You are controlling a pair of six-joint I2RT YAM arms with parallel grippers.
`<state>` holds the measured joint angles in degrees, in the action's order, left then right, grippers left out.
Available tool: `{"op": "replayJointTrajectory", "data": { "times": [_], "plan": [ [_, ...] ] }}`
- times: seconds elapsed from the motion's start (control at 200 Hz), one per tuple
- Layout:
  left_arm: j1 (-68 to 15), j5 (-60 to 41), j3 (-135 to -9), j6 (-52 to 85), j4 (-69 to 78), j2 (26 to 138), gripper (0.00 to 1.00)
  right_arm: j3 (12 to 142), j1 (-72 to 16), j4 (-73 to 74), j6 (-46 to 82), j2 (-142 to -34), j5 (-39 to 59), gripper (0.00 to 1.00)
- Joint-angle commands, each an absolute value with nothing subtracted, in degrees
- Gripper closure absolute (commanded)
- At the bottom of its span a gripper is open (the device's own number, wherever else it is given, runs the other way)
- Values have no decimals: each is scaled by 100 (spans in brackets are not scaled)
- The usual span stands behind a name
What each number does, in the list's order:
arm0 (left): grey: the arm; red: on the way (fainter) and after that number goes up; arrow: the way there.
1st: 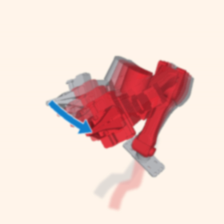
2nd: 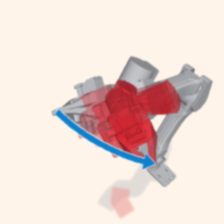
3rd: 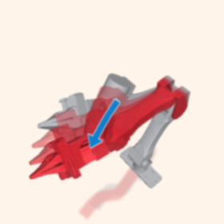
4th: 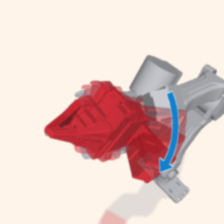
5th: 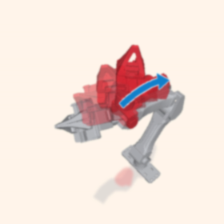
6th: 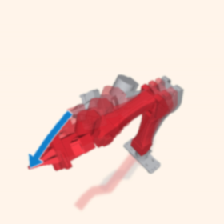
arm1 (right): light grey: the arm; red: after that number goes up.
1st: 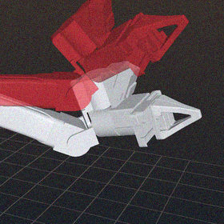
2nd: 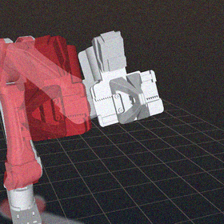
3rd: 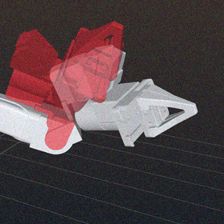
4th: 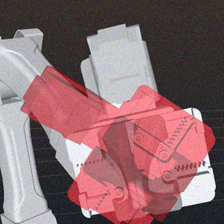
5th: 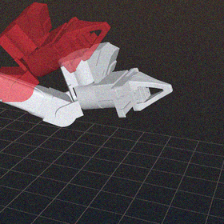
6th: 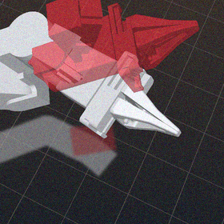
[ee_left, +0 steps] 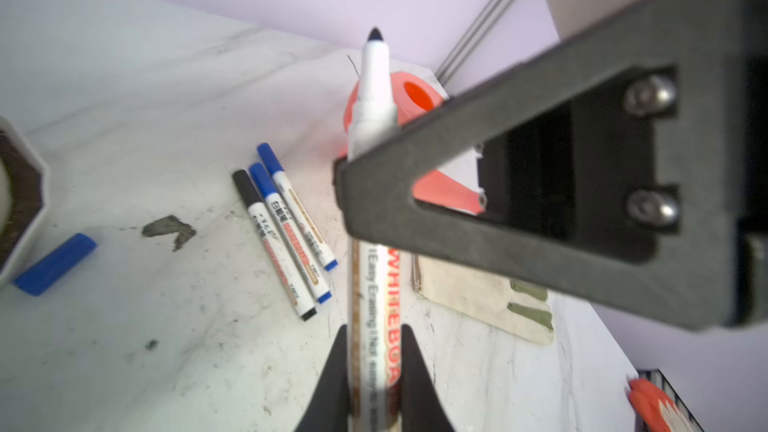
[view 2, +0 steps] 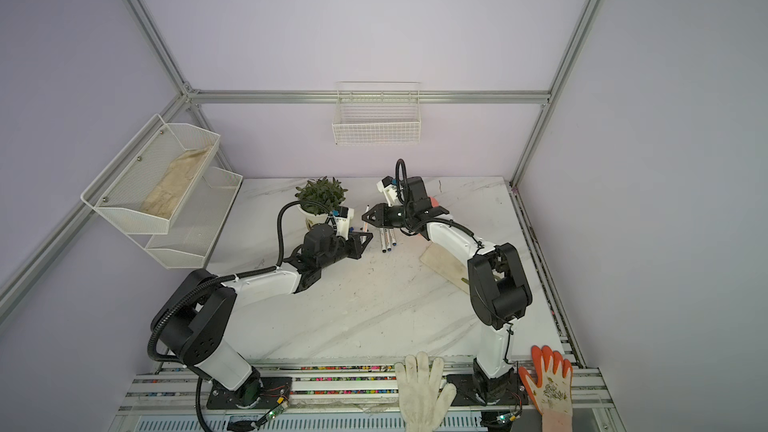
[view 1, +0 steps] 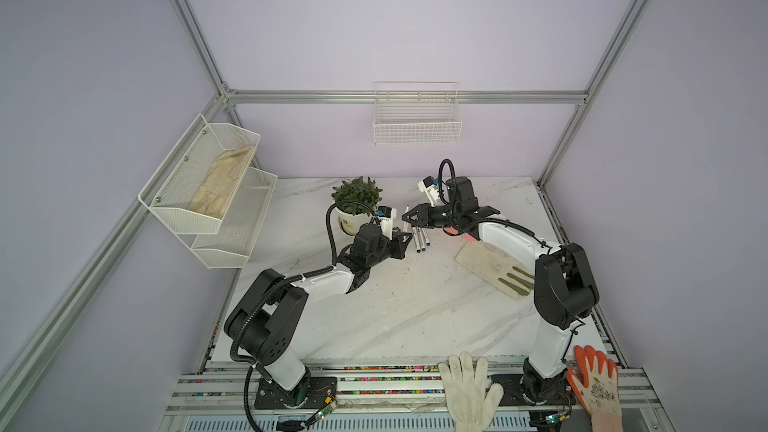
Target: Insert the pens into the pen caps
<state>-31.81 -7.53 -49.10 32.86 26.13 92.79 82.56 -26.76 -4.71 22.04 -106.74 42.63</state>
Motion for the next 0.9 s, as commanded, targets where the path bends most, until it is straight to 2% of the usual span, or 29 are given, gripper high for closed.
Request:
{"op": "replayJointTrajectory", "data": {
  "times": [0.0, 0.13, 0.325, 0.62, 0.895],
  "plan": [
    [-2971, 521, -4431, 3781, 2785, 8706, 100, 8473, -2830, -1016, 1963, -10965, 3763, 53],
    [-2945, 1494, -4001, 3987, 2160, 8170, 100, 8922, -3018, -1530, 1801, -11516, 3339, 48],
    [-2880, 2372, -3530, 4207, 1235, 7248, 100, 9956, -3249, -2270, 1456, -12538, 2484, 44],
    [-2703, 2391, -3303, 4136, 780, 6628, 100, 11150, -3669, -2697, 818, -13731, 1288, 38],
    [-2628, 2294, -3443, 3992, 497, 6522, 100, 11320, -3944, -2353, 453, -14226, 190, 37]
  ]
}}
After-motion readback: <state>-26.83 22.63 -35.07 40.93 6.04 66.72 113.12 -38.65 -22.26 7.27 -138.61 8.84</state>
